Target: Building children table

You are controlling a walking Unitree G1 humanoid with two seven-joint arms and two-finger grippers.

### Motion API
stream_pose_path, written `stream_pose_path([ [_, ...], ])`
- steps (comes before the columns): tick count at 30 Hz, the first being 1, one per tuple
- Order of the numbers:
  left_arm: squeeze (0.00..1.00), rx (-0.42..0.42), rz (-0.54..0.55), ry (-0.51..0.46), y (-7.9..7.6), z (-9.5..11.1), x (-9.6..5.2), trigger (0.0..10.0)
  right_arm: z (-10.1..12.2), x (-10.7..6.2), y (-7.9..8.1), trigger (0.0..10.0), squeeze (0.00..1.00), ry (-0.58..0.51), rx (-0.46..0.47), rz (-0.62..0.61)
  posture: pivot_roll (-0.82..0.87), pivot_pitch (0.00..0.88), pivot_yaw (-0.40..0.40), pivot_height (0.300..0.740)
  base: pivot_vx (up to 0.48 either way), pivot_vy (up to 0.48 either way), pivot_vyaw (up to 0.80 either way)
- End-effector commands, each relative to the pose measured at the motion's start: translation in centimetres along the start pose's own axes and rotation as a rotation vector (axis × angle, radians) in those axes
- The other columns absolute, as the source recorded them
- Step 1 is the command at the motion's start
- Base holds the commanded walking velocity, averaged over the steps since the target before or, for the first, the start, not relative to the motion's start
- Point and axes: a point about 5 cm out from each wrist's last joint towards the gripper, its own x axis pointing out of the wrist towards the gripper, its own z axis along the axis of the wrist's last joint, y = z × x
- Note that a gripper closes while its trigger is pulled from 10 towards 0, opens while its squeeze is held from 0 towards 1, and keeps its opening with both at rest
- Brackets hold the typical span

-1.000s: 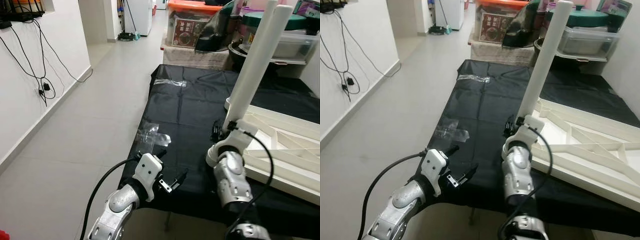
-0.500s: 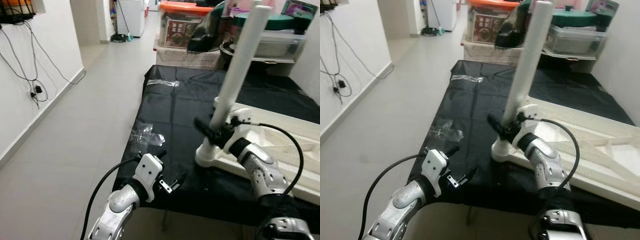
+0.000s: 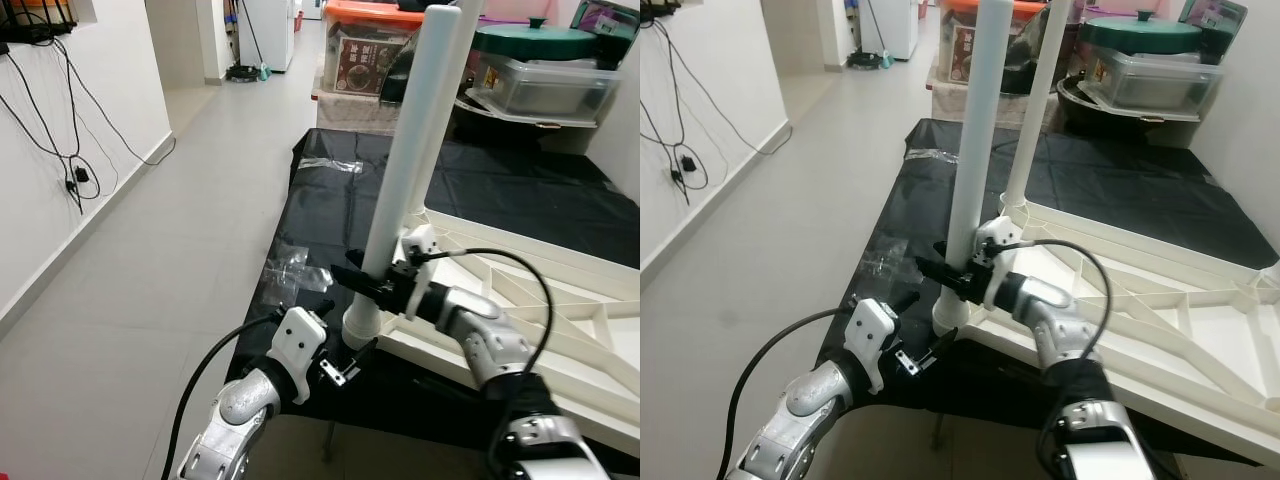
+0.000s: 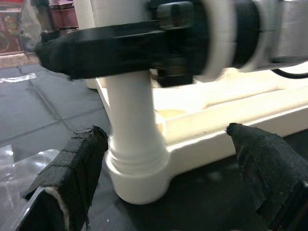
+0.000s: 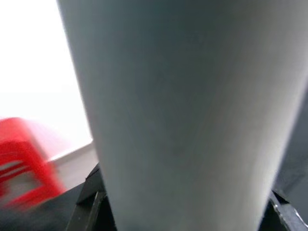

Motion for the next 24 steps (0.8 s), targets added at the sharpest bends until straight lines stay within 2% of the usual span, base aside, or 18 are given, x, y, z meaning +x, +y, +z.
stream_pose_path([
  [1, 0.0, 0.01, -0.007, 0.012, 0.0, -0.1, -0.2, 10.0, -0.6, -0.5, -1.2, 0.0, 0.0, 0.03, 0.02, -0.127, 0.13, 0.0, -0.094, 0.74, 0.0, 0.0, 0.0],
  [2, 0.0, 0.01, -0.007, 0.012, 0.0, -0.1, -0.2, 10.0, -0.6, -0.7, -2.0, 0.0, 0.0, 0.015, 0.026, -0.247, 0.13, 0.0, -0.094, 0.74, 0.0, 0.0, 0.0],
  [3, 0.0, 0.01, -0.007, 0.012, 0.0, -0.1, -0.2, 10.0, -0.6, -0.7, -2.0, 0.0, 0.0, 0.015, 0.026, -0.247, 0.13, 0.0, -0.094, 0.74, 0.0, 0.0, 0.0],
  [4, 0.0, 0.01, -0.009, 0.014, 0.0, -0.2, -0.2, 10.0, -0.7, -1.6, -3.4, 0.0, 0.0, -0.004, 0.035, -0.515, 0.12, 0.0, -0.082, 0.74, 0.0, 0.0, 0.0],
  [6, 0.0, 0.011, -0.012, 0.016, 0.0, -0.3, -0.2, 10.0, -1.3, -4.0, -5.0, 0.0, 0.0, -0.03, 0.078, -0.95, 0.12, 0.0, -0.078, 0.74, 0.0, 0.0, 0.0],
  [8, 0.0, 0.011, -0.012, 0.016, 0.0, -0.3, -0.2, 10.0, -1.3, -4.0, -5.0, 0.0, 0.0, -0.03, 0.078, -0.95, 0.12, 0.0, -0.078, 0.74, 0.0, 0.0, 0.0],
  [9, 0.0, 0.011, -0.013, 0.017, 0.0, -0.3, -0.2, 10.0, -1.6, -5.0, -4.9, 0.0, 0.0, -0.043, 0.08, -1.097, 0.12, 0.0, -0.075, 0.74, 0.0, 0.0, 0.0],
  [10, 0.0, 0.012, -0.014, 0.018, -0.1, -0.4, -0.2, 10.0, -1.9, -5.6, -4.5, 0.0, 0.0, -0.048, 0.091, -1.181, 0.12, 0.0, -0.077, 0.74, 0.0, 0.0, 0.0],
  [11, 0.0, 0.012, -0.014, 0.018, -0.1, -0.4, -0.2, 10.0, -1.9, -5.6, -4.5, 0.0, 0.0, -0.048, 0.091, -1.181, 0.12, 0.0, -0.077, 0.74, 0.0, 0.0, 0.0],
  [12, 0.0, 0.013, -0.015, 0.018, -0.1, -0.4, -0.2, 10.0, -2.3, -6.0, -3.9, 0.0, 0.0, -0.054, 0.104, -1.25, 0.11, 0.0, -0.076, 0.74, 0.0, 0.0, 0.0],
  [13, 0.0, 0.013, -0.015, 0.018, -0.1, -0.4, -0.2, 10.0, -2.3, -6.0, -3.9, 0.0, 0.0, -0.054, 0.104, -1.25, 0.11, 0.0, -0.076, 0.74, 0.0, 0.0, 0.0],
  [15, 0.0, 0.013, -0.017, 0.019, -0.2, -0.4, -0.1, 10.0, -2.7, -6.0, -2.6, 0.0, 0.0, -0.07, 0.117, -1.331, 0.11, 0.0, -0.074, 0.74, 0.0, 0.0, 0.0],
  [20, 0.0, 0.015, -0.018, 0.018, -0.1, -0.4, 0.0, 10.0, -2.6, -5.1, -1.9, 0.0, 0.0, -0.097, 0.126, -1.336, 0.11, 0.0, -0.072, 0.74, 0.0, 0.0, 0.0],
  [21, 0.0, 0.014, -0.018, 0.017, -0.1, -0.4, 0.1, 10.0, -2.4, -4.7, -1.8, 4.3, 0.0, -0.118, 0.135, -1.311, 0.11, 0.0, -0.072, 0.74, 0.0, 0.0, 0.0],
  [22, 0.0, 0.014, -0.018, 0.017, -0.1, -0.4, 0.1, 10.0, -2.4, -4.7, -1.8, 4.3, 0.0, -0.118, 0.135, -1.311, 0.11, 0.0, -0.072, 0.74, 0.0, 0.0, 0.0],
  [23, 0.0, 0.014, -0.018, 0.016, 0.0, -0.4, 0.1, 10.0, -2.1, -4.1, -1.6, 10.0, 0.51, -0.148, 0.142, -1.263, 0.1, 0.0, -0.068, 0.74, 0.0, 0.0, 0.0],
  [24, 0.0, 0.014, -0.018, 0.016, 0.0, -0.4, 0.1, 10.0, -2.1, -4.1, -1.6, 10.0, 0.51, -0.148, 0.142, -1.263, 0.1, 0.0, -0.068, 0.74, 0.0, 0.0, 0.0],
])
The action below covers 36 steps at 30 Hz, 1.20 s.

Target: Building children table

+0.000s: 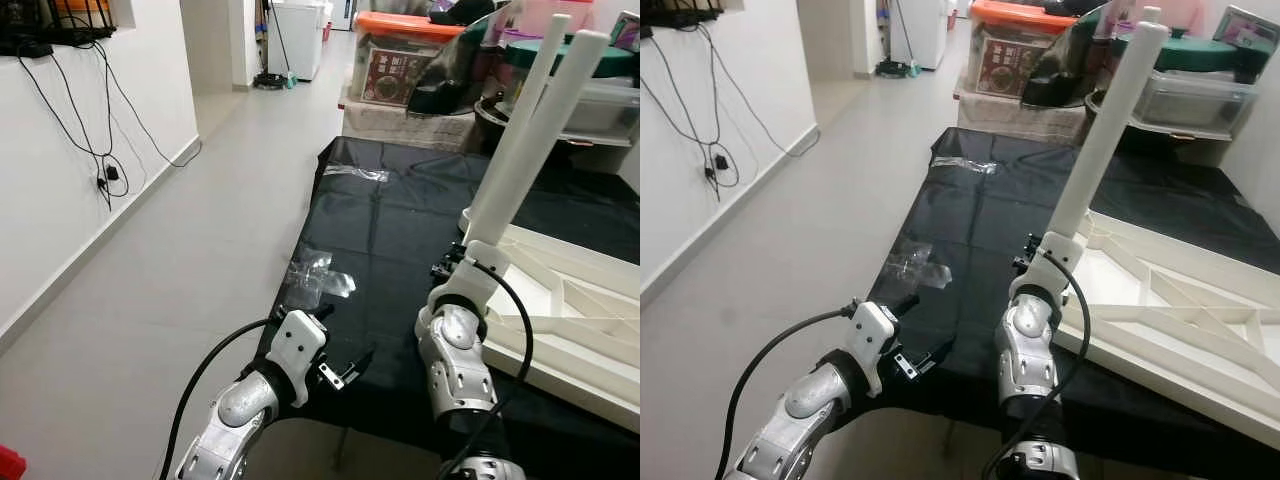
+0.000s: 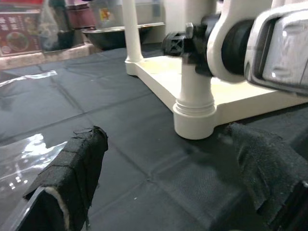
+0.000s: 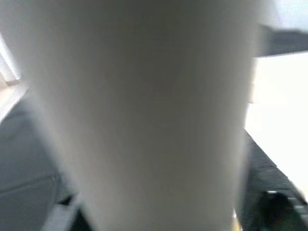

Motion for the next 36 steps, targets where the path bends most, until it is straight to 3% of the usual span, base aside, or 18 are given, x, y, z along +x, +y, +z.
stream_pose_path([
  [1, 0.0, 0.007, -0.01, 0.01, 0.0, -0.2, 0.2, 10.0, 0.1, 0.2, -0.3, 10.0, 1.0, -0.018, 0.021, 0.013, 0.1, 0.0, -0.061, 0.74, 0.0, 0.0, 0.0],
  [4, 0.0, 0.007, -0.011, 0.01, 0.0, -0.2, 0.2, 10.0, 0.8, 0.3, -0.4, 10.0, 1.0, -0.066, 0.006, 0.019, 0.1, 0.0, -0.064, 0.74, 0.0, 0.0, 0.0],
  [5, 0.0, 0.008, -0.01, 0.009, 0.1, -0.2, 0.2, 10.0, 1.5, 0.6, -1.1, 10.0, 0.0, -0.116, -0.008, 0.018, 0.1, 0.0, -0.069, 0.74, 0.0, 0.0, 0.0],
  [8, 0.0, 0.009, -0.005, 0.007, 0.1, -0.1, 0.2, 10.0, 2.9, 1.4, -1.9, 10.0, 0.0, -0.174, 0.012, 0.102, 0.11, 0.0, -0.076, 0.74, 0.0, 0.0, 0.0],
  [12, 0.0, 0.009, -0.007, 0.006, 0.1, -0.1, 0.2, 10.0, 3.6, 2.2, -1.9, 10.0, 0.0, -0.129, 0.073, 0.338, 0.1, 0.0, -0.07, 0.74, 0.0, 0.0, 0.0],
  [13, 0.0, 0.009, -0.007, 0.006, 0.1, -0.1, 0.2, 10.0, 3.6, 2.2, -1.9, 10.0, 0.0, -0.129, 0.073, 0.338, 0.1, 0.0, -0.07, 0.74, 0.0, 0.0, 0.0],
  [15, 0.0, 0.009, -0.011, 0.007, 0.0, -0.1, 0.3, 10.0, 3.4, 2.2, -1.4, 10.0, 0.0, -0.042, 0.084, 0.577, 0.1, 0.0, -0.064, 0.74, 0.0, 0.0, 0.0],
  [17, 0.0, 0.01, -0.012, 0.006, -0.1, -0.1, 0.4, 10.0, 3.3, 1.9, -1.2, 10.0, 0.0, 0.004, 0.059, 0.772, 0.11, 0.0, -0.074, 0.74, 0.0, 0.0, 0.0],
  [23, 0.0, 0.012, -0.008, 0.003, -0.1, -0.1, 0.5, 10.0, 3.3, 1.0, -0.2, 10.0, 0.0, 0.067, -0.033, 1.062, 0.11, 0.0, -0.079, 0.74, 0.0, 0.0, 0.0],
  [26, 0.0, 0.008, -0.017, 0.004, -0.1, -0.1, 0.5, 10.0, 2.7, -0.1, 0.5, 10.0, 0.0, 0.114, -0.079, 1.263, 0.12, 0.0, -0.081, 0.74, 0.0, 0.0, 0.0],
  [27, 0.0, 0.008, -0.017, 0.004, -0.1, -0.1, 0.5, 10.0, 2.7, -0.1, 0.5, 10.0, 0.0, 0.114, -0.079, 1.263, 0.12, 0.0, -0.081, 0.74, 0.0, 0.0, 0.0],
  [28, 0.0, 0.01, -0.018, 0.004, -0.1, -0.1, 0.5, 10.0, 2.2, -1.0, 0.9, 10.0, 0.0, 0.162, -0.086, 1.396, 0.13, 0.0, -0.085, 0.74, 0.0, 0.0, 0.0],
  [30, 0.0, 0.012, -0.018, 0.005, -0.1, -0.1, 0.5, 10.0, 2.0, -1.8, 1.2, 10.0, 0.0, 0.193, -0.073, 1.5, 0.13, 0.0, -0.085, 0.74, 0.0, 0.0, 0.0],
  [35, 0.0, 0.015, -0.017, 0.005, 0.0, -0.1, 0.4, 10.0, 2.1, -2.7, 1.7, 10.0, 0.0, 0.218, -0.044, 1.612, 0.14, 0.0, -0.089, 0.74, 0.0, 0.0, 0.0],
  [36, 0.0, 0.016, -0.017, 0.005, 0.0, -0.1, 0.4, 10.0, 2.2, -2.8, 1.8, 1.9, 0.0, 0.226, -0.039, 1.634, 0.14, 0.0, -0.089, 0.74, 0.0, 0.0, 0.0],
])
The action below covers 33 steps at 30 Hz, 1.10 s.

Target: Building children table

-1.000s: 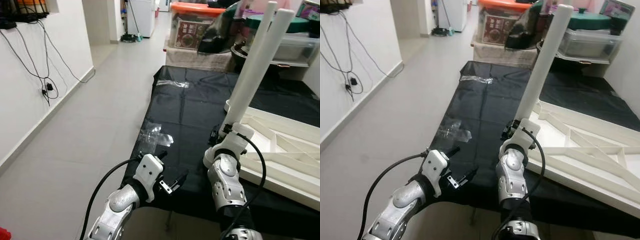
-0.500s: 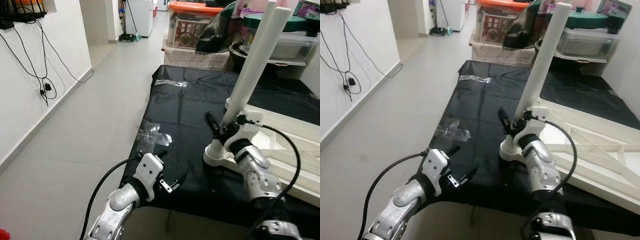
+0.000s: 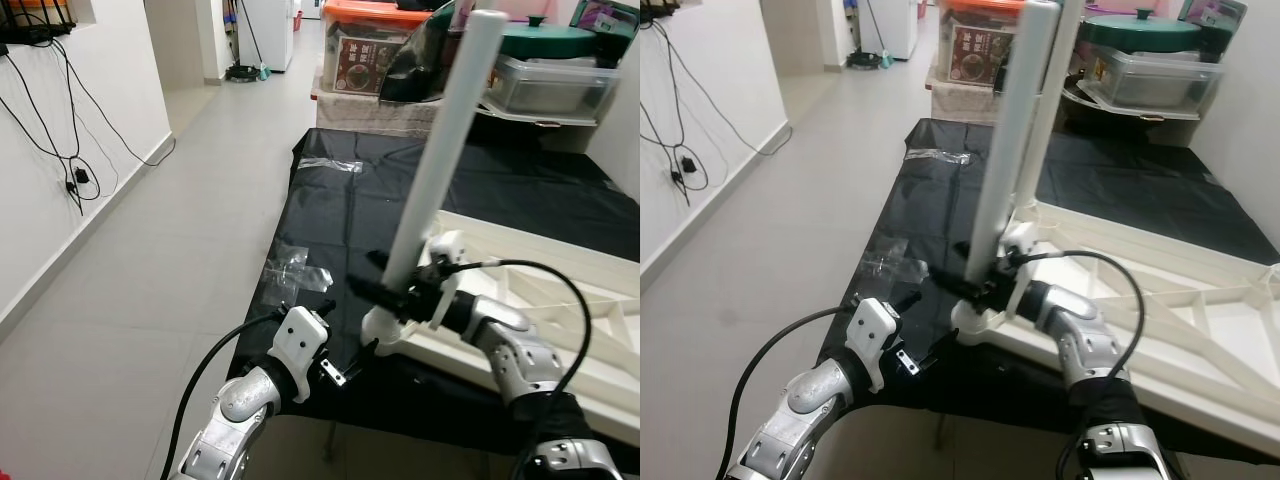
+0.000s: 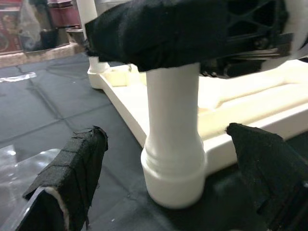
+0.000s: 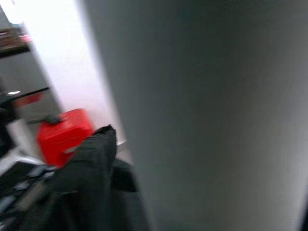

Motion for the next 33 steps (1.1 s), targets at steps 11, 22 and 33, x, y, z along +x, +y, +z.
stream_pose_path([
  [11, 0.0, 0.014, -0.011, 0.011, 0.0, -0.2, 0.0, 10.0, -0.8, 0.5, -3.1, 0.0, 0.0, -0.028, -0.05, -0.574, 0.13, 0.0, -0.079, 0.74, 0.0, 0.0, 0.0],
  [22, 0.0, 0.017, -0.019, 0.014, 0.1, -0.2, 0.1, 10.0, -0.8, -3.5, -2.0, 0.0, 0.0, -0.202, 0.044, -1.533, 0.11, 0.0, -0.061, 0.74, 0.0, 0.0, 0.0],
  [33, 0.0, 0.023, -0.02, 0.015, 0.4, -0.2, 0.2, 10.0, -0.8, -0.3, -1.2, 10.0, 0.0, -0.256, 0.107, -1.601, 0.12, 0.0, -0.068, 0.74, 0.0, 0.0, 0.0],
])
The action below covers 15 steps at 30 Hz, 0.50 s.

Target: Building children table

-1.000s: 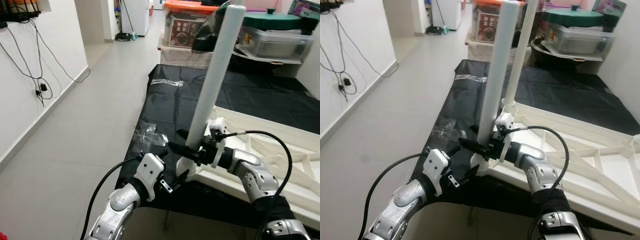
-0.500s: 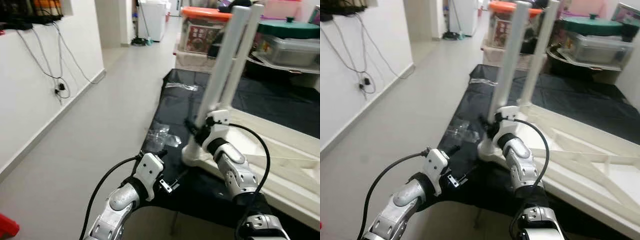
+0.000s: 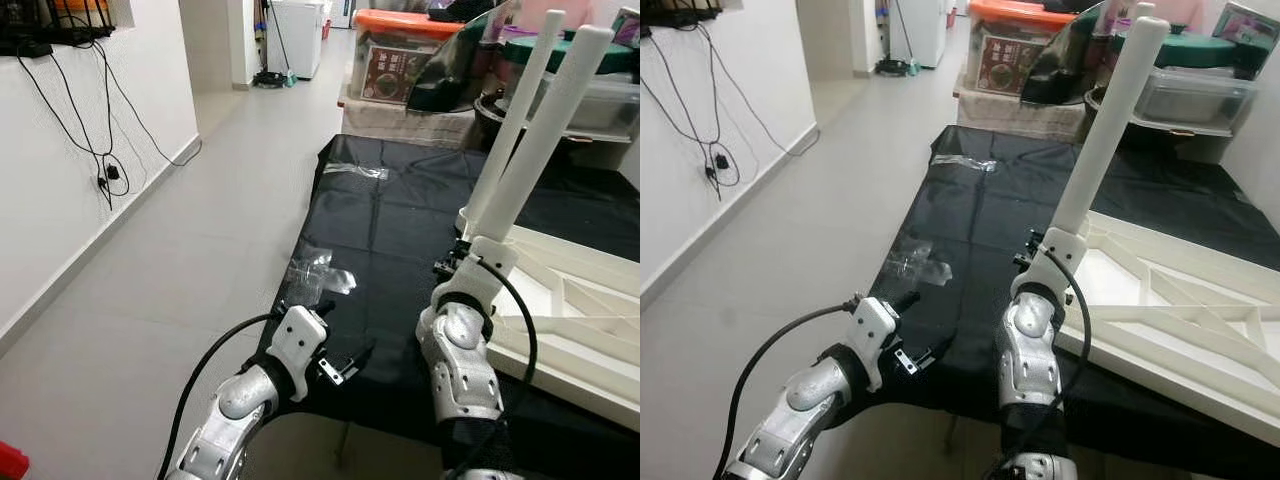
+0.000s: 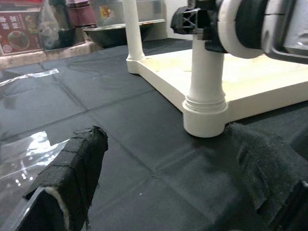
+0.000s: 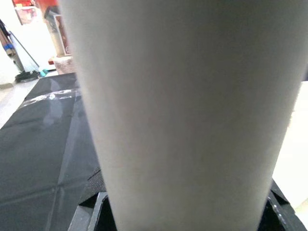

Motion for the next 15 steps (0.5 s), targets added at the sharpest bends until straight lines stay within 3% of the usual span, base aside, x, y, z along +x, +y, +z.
stream_pose_path([
  [1, 0.0, 0.012, -0.011, 0.001, 0.1, 0.0, 0.2, 10.0, -0.4, -0.1, 0.3, 10.0, 0.0, 0.035, 0.094, -0.011, 0.12, 0.0, -0.068, 0.74, 0.0, 0.0, 0.0],
  [2, 0.0, 0.012, -0.012, 0.002, 0.1, 0.0, 0.2, 10.0, -0.2, -0.2, 0.3, 10.0, 1.0, 0.014, 0.082, 0.006, 0.12, 0.0, -0.067, 0.74, 0.0, 0.0, 0.0],
  [4, 0.0, 0.011, -0.013, 0.004, 0.1, 0.0, 0.2, 10.0, 0.0, -0.1, -0.4, 10.0, 1.0, -0.019, 0.039, 0.018, 0.11, 0.0, -0.066, 0.74, 0.0, 0.0, 0.0],
  [5, 0.0, 0.011, -0.013, 0.004, 0.1, 0.0, 0.2, 10.0, 0.1, -0.1, -0.6, 10.0, 0.35, -0.025, 0.027, 0.012, 0.11, 0.0, -0.066, 0.74, 0.0, 0.0, 0.0],
  [6, 0.0, 0.011, -0.013, 0.004, 0.1, 0.0, 0.2, 10.0, 0.1, -0.1, -0.6, 10.0, 0.35, -0.025, 0.027, 0.012, 0.11, 0.0, -0.066, 0.74, 0.0, 0.0, 0.0],
  [7, 0.0, 0.01, -0.013, 0.004, 0.1, 0.0, 0.2, 10.0, 0.3, 0.1, -1.1, 10.0, 0.0, -0.043, 0.026, 0.017, 0.11, 0.0, -0.066, 0.74, 0.0, 0.0, 0.0],
  [9, 0.0, 0.01, -0.013, 0.004, 0.1, 0.0, 0.2, 10.0, 0.4, 0.2, -1.5, 10.0, 0.0, -0.056, 0.028, 0.022, 0.11, 0.0, -0.066, 0.74, 0.0, 0.0, 0.0],
  [11, 0.0, 0.01, -0.013, 0.004, 0.0, -0.1, 0.2, 10.0, 0.4, 1.3, -1.7, 10.0, 0.0, -0.032, 0.022, 0.25, 0.11, 0.0, -0.065, 0.74, 0.0, 0.0, 0.0],
  [13, 0.0, 0.01, -0.012, 0.003, 0.0, -0.1, 0.3, 10.0, 0.4, 2.0, -1.9, 10.0, 0.0, 0.024, 0.007, 0.403, 0.11, 0.0, -0.063, 0.74, 0.0, 0.0, 0.0],
  [15, 0.0, 0.01, -0.012, 0.002, -0.1, -0.1, 0.3, 10.0, 0.5, 2.4, -2.2, 10.0, 0.0, 0.044, 0.0, 0.462, 0.11, 0.0, -0.063, 0.74, 0.0, 0.0, 0.0],
])
